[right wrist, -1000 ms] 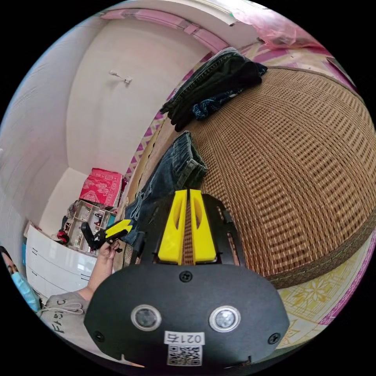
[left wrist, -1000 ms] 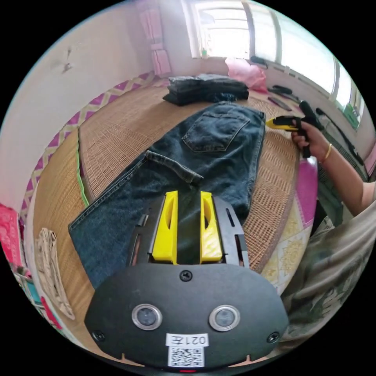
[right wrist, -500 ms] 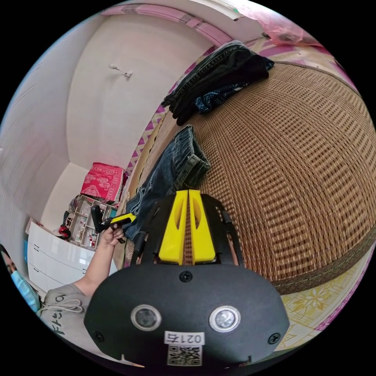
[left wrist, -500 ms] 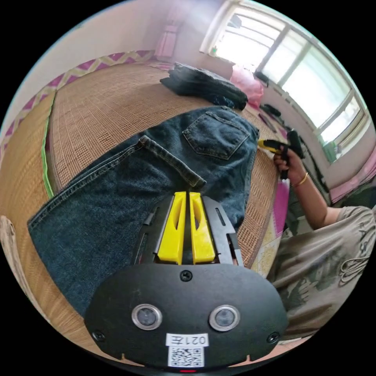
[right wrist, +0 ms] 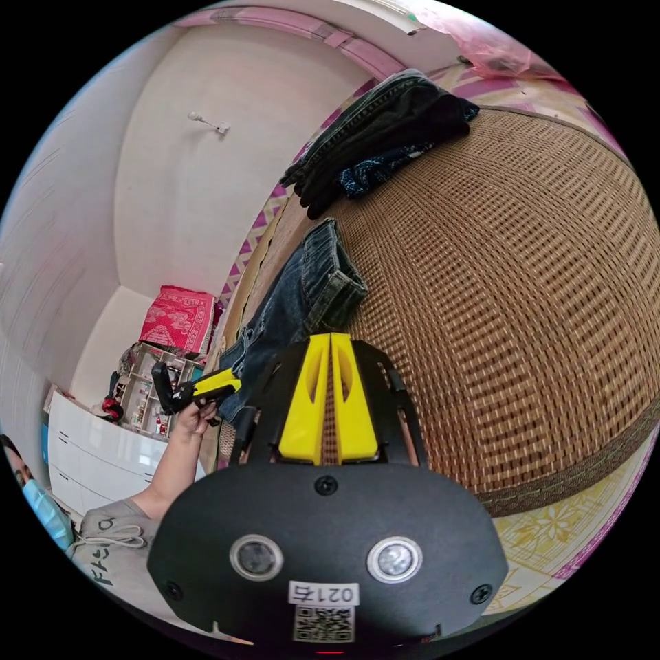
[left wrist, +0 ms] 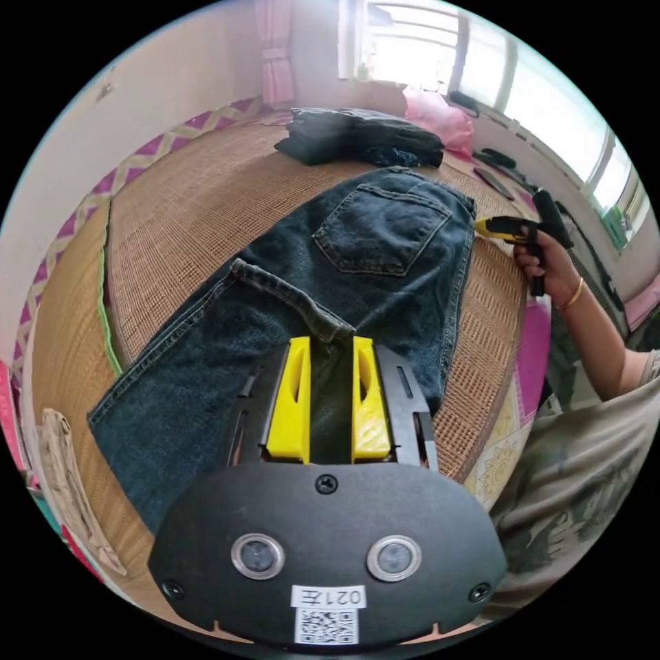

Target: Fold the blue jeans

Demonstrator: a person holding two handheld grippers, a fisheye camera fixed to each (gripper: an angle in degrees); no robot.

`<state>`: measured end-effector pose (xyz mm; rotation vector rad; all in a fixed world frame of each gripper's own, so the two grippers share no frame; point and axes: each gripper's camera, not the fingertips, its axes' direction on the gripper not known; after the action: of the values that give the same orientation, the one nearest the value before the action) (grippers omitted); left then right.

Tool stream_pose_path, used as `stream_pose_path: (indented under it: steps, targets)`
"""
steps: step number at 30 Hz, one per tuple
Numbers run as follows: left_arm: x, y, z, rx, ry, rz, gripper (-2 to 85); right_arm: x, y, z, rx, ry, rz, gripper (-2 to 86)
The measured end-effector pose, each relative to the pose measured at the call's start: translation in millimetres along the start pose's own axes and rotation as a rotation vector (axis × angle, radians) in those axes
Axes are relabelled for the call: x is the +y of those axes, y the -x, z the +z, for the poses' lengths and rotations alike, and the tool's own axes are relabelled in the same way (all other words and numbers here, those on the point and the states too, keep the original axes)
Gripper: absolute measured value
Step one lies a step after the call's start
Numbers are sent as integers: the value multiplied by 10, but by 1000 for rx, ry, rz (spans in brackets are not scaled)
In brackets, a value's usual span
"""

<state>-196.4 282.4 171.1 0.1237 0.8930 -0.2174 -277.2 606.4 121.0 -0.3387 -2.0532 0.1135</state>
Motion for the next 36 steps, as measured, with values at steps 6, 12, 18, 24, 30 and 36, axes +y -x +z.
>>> stream_pose_path:
  steps: [6,12,18,24,30,36]
  targets:
    - [651,659,218,215,-74,-112,87,46,-53,-11,-2,0,0,-6]
    - [1121,780,439,134,-59,-145,87,81,-84,-42,-7,-4,-1,-6]
    - [1977,1238,556,161,-133,-229,53,102,-95,-89,-15,-10,-2,-6]
    - [3998,2363,-699,348,-580,-464,47,103,-73,-139,-19,-13,-3,-7]
    - [6899,3690,-2104,168,-825,-773,46,85,-17,-190,-20,-15,-4,-7]
    - [9629,4818,-1610,189,-753,-1248,38,45,74,-231,-15,-9,0,-7]
